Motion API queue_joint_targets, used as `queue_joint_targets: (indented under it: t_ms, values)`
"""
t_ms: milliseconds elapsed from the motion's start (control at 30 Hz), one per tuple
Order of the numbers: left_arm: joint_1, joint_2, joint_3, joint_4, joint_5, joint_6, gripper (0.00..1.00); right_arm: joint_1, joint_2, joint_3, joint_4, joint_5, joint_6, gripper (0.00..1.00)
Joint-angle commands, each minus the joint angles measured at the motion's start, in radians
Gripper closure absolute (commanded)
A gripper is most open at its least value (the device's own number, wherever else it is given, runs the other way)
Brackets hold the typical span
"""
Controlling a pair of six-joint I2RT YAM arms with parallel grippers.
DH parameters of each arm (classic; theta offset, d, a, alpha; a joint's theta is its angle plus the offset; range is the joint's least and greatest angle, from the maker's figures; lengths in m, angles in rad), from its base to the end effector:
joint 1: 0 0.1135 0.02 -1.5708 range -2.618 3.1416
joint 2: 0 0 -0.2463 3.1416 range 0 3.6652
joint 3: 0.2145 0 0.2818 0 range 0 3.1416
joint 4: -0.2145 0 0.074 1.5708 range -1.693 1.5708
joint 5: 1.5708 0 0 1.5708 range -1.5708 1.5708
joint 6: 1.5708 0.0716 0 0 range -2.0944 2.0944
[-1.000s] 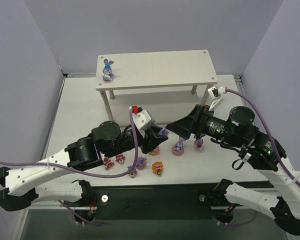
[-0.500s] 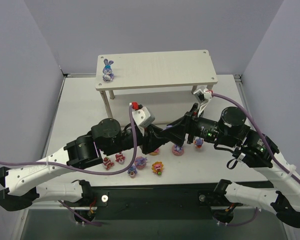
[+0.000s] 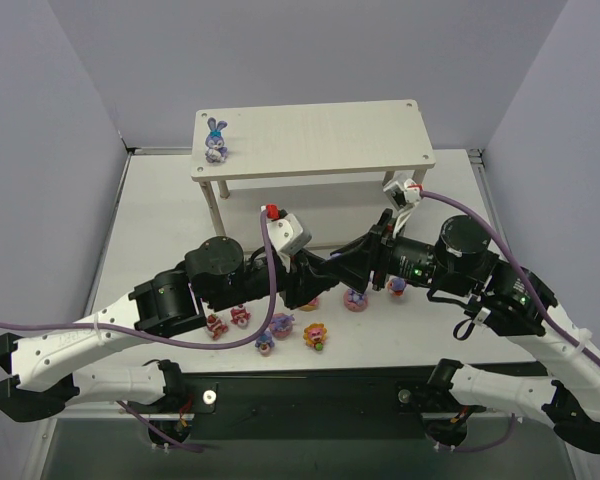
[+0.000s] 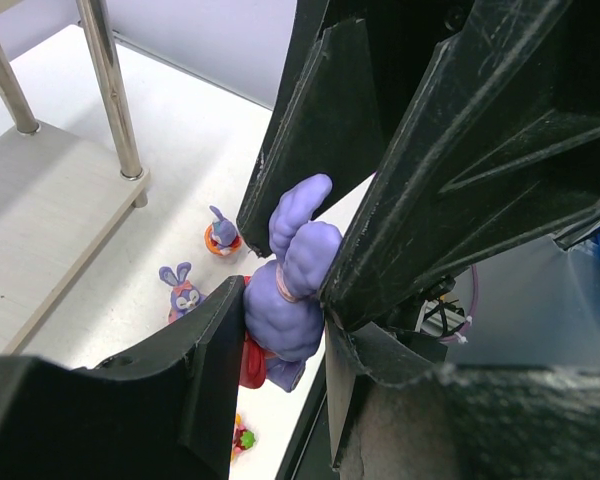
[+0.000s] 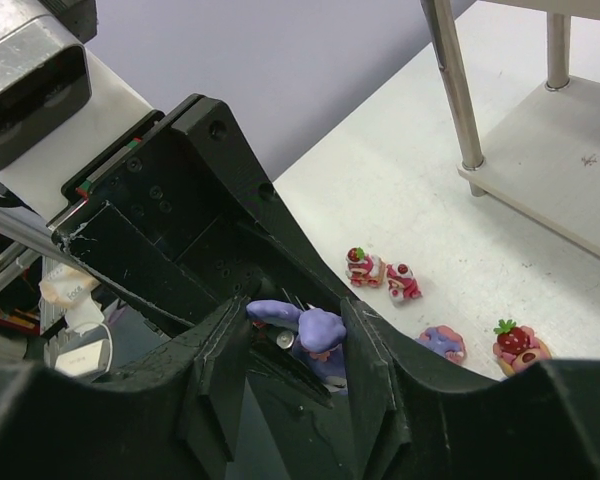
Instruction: Place and organize the plastic toys onto the shelf
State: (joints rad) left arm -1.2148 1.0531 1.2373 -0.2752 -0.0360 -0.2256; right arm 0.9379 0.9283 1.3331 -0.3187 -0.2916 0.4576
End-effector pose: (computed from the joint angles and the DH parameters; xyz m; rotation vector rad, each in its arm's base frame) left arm 0.1079 -0.2829 0.4237 0.8164 1.5751 -1.0440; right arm 0.1277 0.2089 0.4865 -0.6374 1.5125 1.3174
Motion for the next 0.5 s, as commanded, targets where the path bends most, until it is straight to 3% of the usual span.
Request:
queue_joint_targets:
  t_ms: [0,167,367,467]
  values:
    - [-0.002,-0.028,0.071,0.082,0.036,-0.012,1.00,0.010,0.006,-0.025,0.020,0.026,-0.040,0.97]
    - [-0.002,-0.038,0.064,0.082,0.025,-0.014,1.00,0.012,0.004,-0.025,0.050,0.034,-0.048,1.00]
    - [-0.003,-0.045,0.051,0.071,0.002,-0.014,0.89,0.012,0.007,-0.009,0.063,0.054,-0.046,1.00]
    - [-0.003,-0.053,0.045,0.071,-0.018,-0.014,0.79,0.012,0.009,0.000,0.063,0.071,-0.042,1.00]
